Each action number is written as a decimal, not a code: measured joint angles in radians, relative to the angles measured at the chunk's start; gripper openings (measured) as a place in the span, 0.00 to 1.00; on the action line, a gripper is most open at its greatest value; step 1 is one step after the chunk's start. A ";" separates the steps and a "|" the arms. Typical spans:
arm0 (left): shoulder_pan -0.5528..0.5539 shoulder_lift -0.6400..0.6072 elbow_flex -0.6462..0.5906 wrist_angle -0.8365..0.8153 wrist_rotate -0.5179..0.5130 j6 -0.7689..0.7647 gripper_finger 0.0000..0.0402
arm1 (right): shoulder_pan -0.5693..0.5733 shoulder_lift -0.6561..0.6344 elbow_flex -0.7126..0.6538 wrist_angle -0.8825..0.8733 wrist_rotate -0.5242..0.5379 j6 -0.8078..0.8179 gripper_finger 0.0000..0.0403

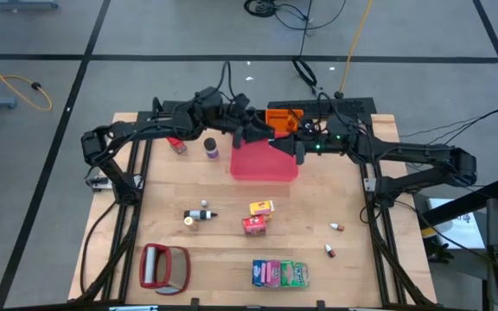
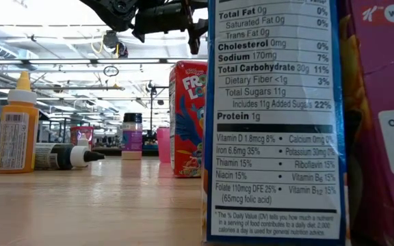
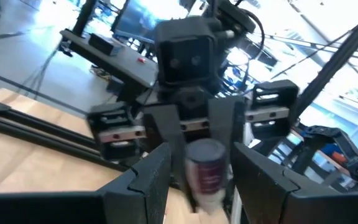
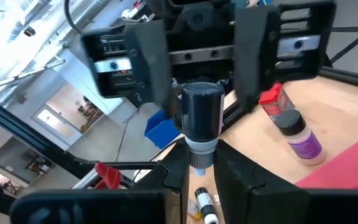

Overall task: Pick & Place Kitchen Items
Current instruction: Put the small purple food coloring bottle into the black bin, then put the small orange food coloring bottle into the black bin

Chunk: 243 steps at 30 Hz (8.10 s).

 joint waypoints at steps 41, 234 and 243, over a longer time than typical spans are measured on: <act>0.045 -0.001 0.000 0.070 -0.053 -0.029 0.09 | -0.016 0.001 0.005 -0.174 -0.061 -0.034 0.27; 0.155 0.078 0.000 -0.563 -0.725 0.394 0.39 | 0.566 -0.110 -0.415 -0.842 -0.101 0.316 0.12; 0.155 0.078 0.000 -0.562 -0.724 0.388 0.39 | 0.459 -0.157 -0.270 -0.832 -0.002 0.238 0.12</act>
